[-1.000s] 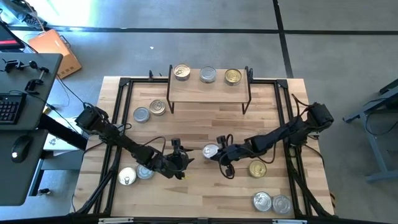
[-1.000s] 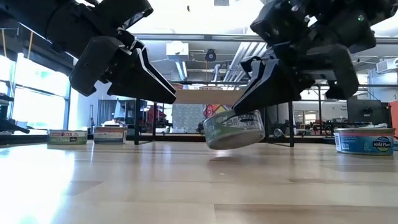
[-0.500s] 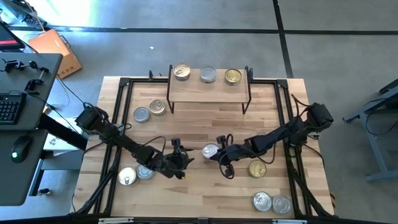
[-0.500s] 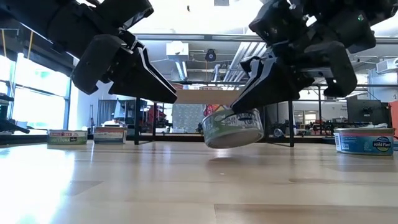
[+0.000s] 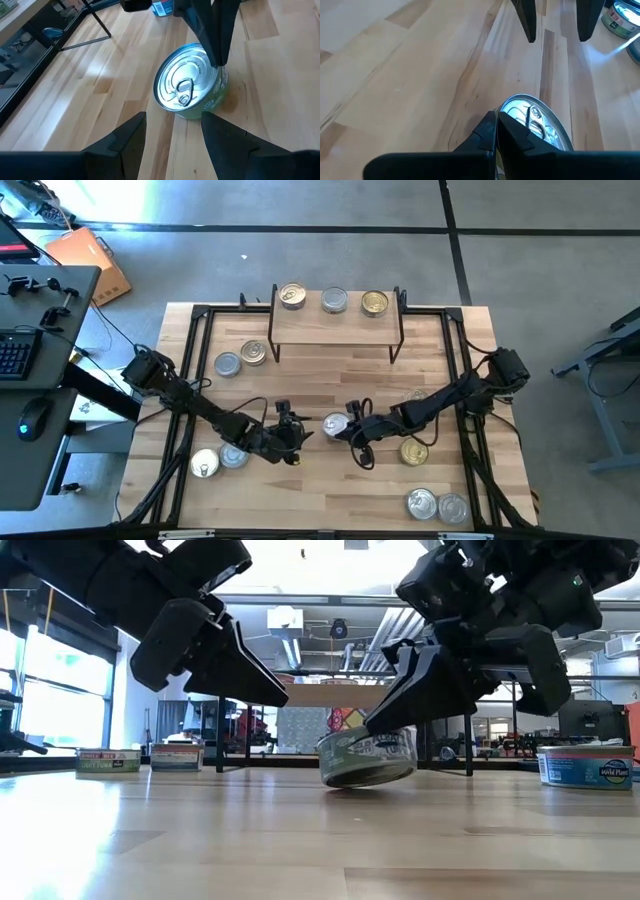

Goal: Stack canned seafood by type on shelf
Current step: Put the green with blue patterned tuna can on the shelf

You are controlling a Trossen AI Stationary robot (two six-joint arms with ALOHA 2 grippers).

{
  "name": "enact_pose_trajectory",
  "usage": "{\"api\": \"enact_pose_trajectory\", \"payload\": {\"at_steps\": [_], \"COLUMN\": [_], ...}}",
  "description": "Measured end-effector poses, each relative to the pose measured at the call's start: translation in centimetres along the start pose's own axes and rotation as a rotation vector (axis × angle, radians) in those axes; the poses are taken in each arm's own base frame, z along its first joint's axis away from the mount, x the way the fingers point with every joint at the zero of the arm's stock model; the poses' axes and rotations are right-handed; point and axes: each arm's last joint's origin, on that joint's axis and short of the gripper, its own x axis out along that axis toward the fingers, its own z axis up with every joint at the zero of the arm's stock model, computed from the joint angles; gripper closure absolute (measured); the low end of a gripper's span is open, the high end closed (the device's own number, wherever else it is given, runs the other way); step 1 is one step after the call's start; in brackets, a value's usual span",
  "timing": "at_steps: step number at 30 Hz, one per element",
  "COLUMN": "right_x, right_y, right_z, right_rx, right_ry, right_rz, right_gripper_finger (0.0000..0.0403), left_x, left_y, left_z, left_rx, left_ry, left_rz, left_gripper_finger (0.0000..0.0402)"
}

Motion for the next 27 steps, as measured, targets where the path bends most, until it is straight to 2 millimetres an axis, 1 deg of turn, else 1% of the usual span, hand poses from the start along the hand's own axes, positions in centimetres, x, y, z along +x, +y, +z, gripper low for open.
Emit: {"api": "enact_pose_trajectory", "payload": {"at_steps": [3,8,12,14,18,21,25,27], "right_x": [-0.8,-3.5,-5.6,-6.3,-6.7,-6.6,-6.7,-6.8], "right_y": [0.2,1.4,2.8,3.3,4.0,4.3,4.2,4.1], "right_z": [0.4,0.7,-0.1,-0.7,-1.6,-2.1,-2.1,-1.9], "right_rx": [-0.006,0.031,0.090,0.127,0.207,0.230,0.275,0.281], "right_ry": [0.015,0.115,0.253,0.316,0.398,0.436,0.428,0.422], "right_rz": [-0.022,-0.052,-0.102,-0.131,-0.149,-0.141,-0.169,-0.171], "right_gripper_finger": [0.0403,0.0403,0.0403,0.0403,0.0403,0.0402,0.0402,0.0396], "left_x": [0.0,0.0,0.0,0.0,0.0,0.0,0.0,0.0], "left_y": [0.0,0.0,0.0,0.0,0.0,0.0,0.0,0.0], "left_z": [0.0,0.0,0.0,0.0,0.0,0.1,0.1,0.1], "left_rx": [0.001,0.000,0.000,-0.001,-0.004,-0.005,-0.006,-0.007], "left_ry": [0.000,0.000,0.000,-0.001,-0.004,-0.006,-0.007,-0.007], "left_rz": [0.000,0.000,0.000,0.000,-0.001,-0.001,-0.001,-0.001], "left_gripper_finger": [0.0218,0.0218,0.0218,0.0218,0.0218,0.0218,0.0218,0.0218]}}
